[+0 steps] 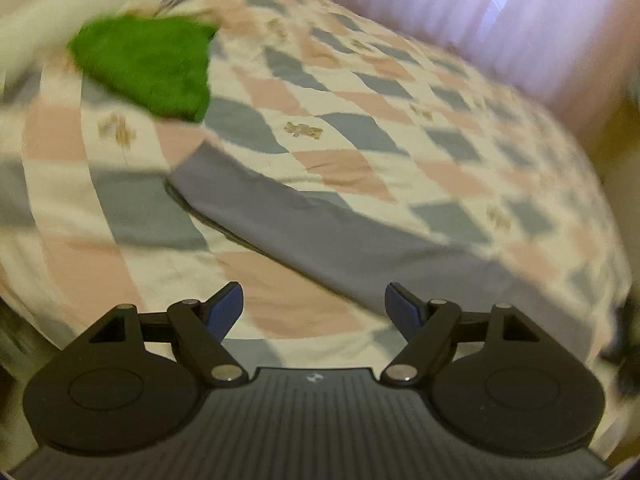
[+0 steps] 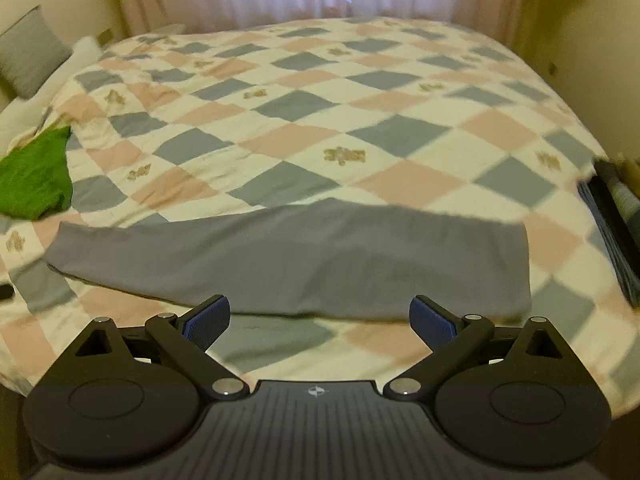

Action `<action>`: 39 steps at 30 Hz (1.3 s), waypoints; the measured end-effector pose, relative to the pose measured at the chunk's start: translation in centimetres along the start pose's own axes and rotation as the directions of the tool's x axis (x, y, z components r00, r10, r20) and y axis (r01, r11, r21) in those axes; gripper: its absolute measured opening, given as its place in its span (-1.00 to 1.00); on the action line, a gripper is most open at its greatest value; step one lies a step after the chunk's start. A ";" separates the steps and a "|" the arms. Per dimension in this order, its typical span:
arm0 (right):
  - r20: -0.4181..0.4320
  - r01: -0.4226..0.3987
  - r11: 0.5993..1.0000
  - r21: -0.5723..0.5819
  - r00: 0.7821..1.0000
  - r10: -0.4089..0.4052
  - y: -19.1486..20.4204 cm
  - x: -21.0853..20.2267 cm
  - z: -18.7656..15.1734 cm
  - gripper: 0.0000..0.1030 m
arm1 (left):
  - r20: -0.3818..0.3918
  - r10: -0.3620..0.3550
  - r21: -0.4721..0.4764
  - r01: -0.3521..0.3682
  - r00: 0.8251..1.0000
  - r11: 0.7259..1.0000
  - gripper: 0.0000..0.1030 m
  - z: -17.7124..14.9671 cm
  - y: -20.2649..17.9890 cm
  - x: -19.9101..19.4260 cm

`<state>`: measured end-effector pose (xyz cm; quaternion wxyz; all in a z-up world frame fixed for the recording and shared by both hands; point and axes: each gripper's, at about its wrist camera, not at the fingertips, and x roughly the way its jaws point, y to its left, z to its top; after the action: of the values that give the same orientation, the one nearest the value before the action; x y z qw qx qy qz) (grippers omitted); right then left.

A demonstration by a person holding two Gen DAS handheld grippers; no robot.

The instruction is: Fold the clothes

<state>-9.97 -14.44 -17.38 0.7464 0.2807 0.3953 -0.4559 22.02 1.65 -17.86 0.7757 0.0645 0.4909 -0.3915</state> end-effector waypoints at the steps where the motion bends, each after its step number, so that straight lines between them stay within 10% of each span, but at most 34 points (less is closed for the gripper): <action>1: 0.000 -0.006 1.000 -0.024 1.000 0.006 -0.5 0.9 0.1 0.88 | -0.002 -0.011 -0.073 0.011 1.000 0.997 0.43 0.0 1.0 0.9; 9: -0.244 -0.063 0.998 -0.024 0.968 0.055 -0.7 9.9 -2.7 0.78 | 0.063 0.000 -0.452 0.028 0.998 0.892 0.16 2.1 10.6 9.0; 20: -0.236 -0.002 0.988 0.152 0.971 0.039 -0.8 17.7 -2.5 0.83 | 0.167 -0.036 -0.632 0.135 0.985 0.763 -0.08 4.2 20.9 22.8; 31: -0.276 0.016 0.968 0.250 0.960 0.055 0.7 20.8 -3.3 0.85 | 0.244 -0.139 -0.614 0.264 0.960 0.743 -0.13 3.2 23.8 25.3; 34: -0.274 0.005 0.970 0.243 0.960 0.064 1.1 20.9 -3.2 0.86 | 0.260 -0.171 -0.613 0.299 0.951 0.732 -0.83 3.7 23.5 25.6; 39: -0.244 -0.001 0.960 0.282 0.967 0.073 -0.5 20.1 -3.1 0.86 | 0.301 -0.242 -0.490 0.367 0.922 0.790 -0.91 5.2 18.5 23.0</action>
<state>-6.01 -21.52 -36.08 0.6516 0.4460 0.4132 -0.4536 43.01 -0.68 -39.13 0.7383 -0.2800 0.4946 -0.3632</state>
